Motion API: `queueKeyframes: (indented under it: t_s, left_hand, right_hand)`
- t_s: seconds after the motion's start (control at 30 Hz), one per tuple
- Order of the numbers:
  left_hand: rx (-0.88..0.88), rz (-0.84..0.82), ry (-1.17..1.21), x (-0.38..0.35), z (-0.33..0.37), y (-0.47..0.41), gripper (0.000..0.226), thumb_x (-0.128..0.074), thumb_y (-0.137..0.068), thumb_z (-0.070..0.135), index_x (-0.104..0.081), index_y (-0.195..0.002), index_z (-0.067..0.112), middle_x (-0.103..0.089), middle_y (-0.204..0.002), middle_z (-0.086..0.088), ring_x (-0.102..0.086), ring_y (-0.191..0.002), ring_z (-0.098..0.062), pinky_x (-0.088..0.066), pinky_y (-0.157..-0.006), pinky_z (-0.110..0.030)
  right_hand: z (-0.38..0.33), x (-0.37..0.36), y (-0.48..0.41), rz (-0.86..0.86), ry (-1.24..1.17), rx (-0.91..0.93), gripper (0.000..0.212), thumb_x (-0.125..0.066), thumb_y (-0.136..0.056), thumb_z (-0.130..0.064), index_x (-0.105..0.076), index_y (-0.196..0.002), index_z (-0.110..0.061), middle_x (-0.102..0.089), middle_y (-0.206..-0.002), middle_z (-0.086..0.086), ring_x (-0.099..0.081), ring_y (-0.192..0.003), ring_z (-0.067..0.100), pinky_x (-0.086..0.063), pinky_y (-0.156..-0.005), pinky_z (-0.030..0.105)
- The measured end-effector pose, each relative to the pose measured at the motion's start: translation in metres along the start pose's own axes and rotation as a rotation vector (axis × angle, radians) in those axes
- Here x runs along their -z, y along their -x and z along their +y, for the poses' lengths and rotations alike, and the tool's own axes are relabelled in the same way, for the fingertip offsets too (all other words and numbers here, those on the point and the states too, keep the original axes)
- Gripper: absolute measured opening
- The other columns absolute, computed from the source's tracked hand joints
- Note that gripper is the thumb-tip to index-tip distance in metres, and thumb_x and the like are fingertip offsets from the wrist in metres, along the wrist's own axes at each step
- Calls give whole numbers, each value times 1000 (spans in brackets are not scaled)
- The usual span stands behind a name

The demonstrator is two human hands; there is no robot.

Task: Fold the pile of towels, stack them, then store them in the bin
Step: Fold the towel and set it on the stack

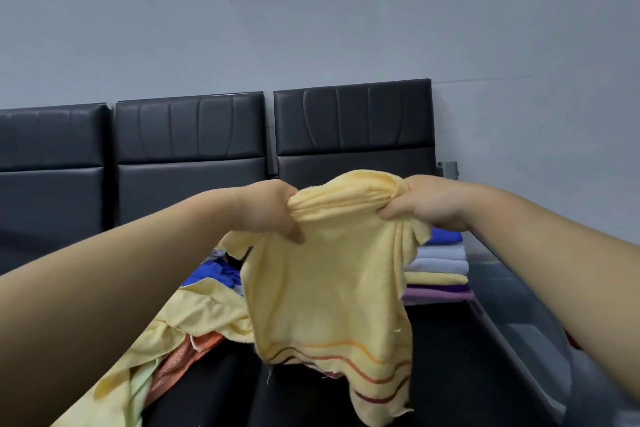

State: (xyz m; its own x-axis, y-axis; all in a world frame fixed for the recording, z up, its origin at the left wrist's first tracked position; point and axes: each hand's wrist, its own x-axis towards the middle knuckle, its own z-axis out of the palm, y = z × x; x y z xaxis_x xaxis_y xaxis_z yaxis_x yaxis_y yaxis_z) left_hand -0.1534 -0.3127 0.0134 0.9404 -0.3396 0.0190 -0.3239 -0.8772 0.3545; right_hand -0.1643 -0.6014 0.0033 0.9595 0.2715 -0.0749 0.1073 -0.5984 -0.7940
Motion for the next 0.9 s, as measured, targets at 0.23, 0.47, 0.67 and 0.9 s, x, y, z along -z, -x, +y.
queueKeyframes:
  t_s: [0.23,0.47,0.67,0.9]
  left_hand:
    - [55,113,-336,-7,-20,-30,22,-83,-74,30,-66,-88,25,-66,-82,6,-63,-76,-15,-49,-65,-30]
    - [80,439,-467,-10,-35,-57,11,-51,-89,15,-48,-80,20,-56,-82,-1,-54,-70,-21,-43,-57,-34]
    - [13,357,-446,-15,-30,-42,10,-58,-89,24,-51,-82,23,-59,-83,2,-56,-71,-18,-45,-57,-33]
    - [53,-404,-109,-109,-61,-15,36,-87,-60,39,-69,-90,31,-75,-87,8,-72,-86,-15,-60,-85,-40]
  right_hand:
    - [16,-22,-31,-9,345,47,10,-83,-81,-35,-75,-85,-31,-76,-89,-6,-72,-87,17,-57,-75,33]
    - [5,-20,-74,438,720,123,11,-53,-86,-16,-56,-76,-18,-63,-79,0,-62,-76,26,-51,-62,38]
    - [17,-19,-59,448,639,174,13,-62,-90,-23,-58,-79,-18,-63,-77,-1,-59,-74,23,-44,-59,35]
    - [117,-82,-31,-263,405,-164,30,-86,-75,-38,-75,-102,-34,-78,-97,-11,-73,-96,12,-58,-92,34]
